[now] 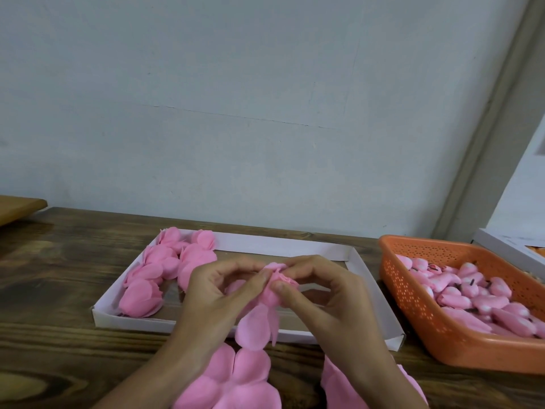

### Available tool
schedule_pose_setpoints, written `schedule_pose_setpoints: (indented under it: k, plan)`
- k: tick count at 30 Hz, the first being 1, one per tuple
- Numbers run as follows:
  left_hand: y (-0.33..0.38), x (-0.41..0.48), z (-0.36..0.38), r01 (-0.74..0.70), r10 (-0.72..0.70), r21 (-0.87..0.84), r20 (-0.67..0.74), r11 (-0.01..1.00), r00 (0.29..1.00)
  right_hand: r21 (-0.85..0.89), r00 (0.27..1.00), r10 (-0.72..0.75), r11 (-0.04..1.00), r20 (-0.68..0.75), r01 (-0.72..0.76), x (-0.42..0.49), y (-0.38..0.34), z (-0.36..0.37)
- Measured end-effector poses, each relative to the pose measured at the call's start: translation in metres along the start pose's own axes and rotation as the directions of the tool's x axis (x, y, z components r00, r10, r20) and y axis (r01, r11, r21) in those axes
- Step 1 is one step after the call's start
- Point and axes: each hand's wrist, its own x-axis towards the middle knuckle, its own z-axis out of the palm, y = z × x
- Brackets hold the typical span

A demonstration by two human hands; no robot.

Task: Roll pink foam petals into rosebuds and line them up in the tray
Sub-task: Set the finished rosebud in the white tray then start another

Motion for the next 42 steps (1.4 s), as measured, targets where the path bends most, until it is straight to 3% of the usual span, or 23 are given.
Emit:
schedule_pose_setpoints:
  k: [10,15,21,35,42]
  plan:
    - [0.0015,0.0000,0.0026,-0.090,0.092,0.100,-0.015,0.991,0.996,0.110,0.994,0.066,0.992,-0.090,-0.056,0.0005,-0.0011,-0.0007]
    - [0.0003,0.0019,-0.0024,0.003,-0.006,0.039,0.071,0.999,0.997,0.113,0.993,0.068,0.992,-0.100,-0.057,0.0024,-0.0006,-0.0036]
    - [-0.0004,0.0033,-0.0035,0.056,-0.058,-0.043,-0.061,0.997,0.996,0.124,0.998,0.060,0.991,-0.022,-0.056,0.0023,-0.0026,-0.0034]
    - [0.0008,0.0016,-0.0020,0.000,-0.001,-0.017,-0.065,1.000,0.998,0.007,0.994,0.069,0.998,-0.081,-0.069,0.0002,-0.0008,0.0018]
    - [0.0060,0.0021,-0.0029,-0.038,0.038,0.022,0.021,0.999,0.999,0.014,0.995,0.081,0.996,0.065,-0.083,0.0017,-0.0028,-0.0013]
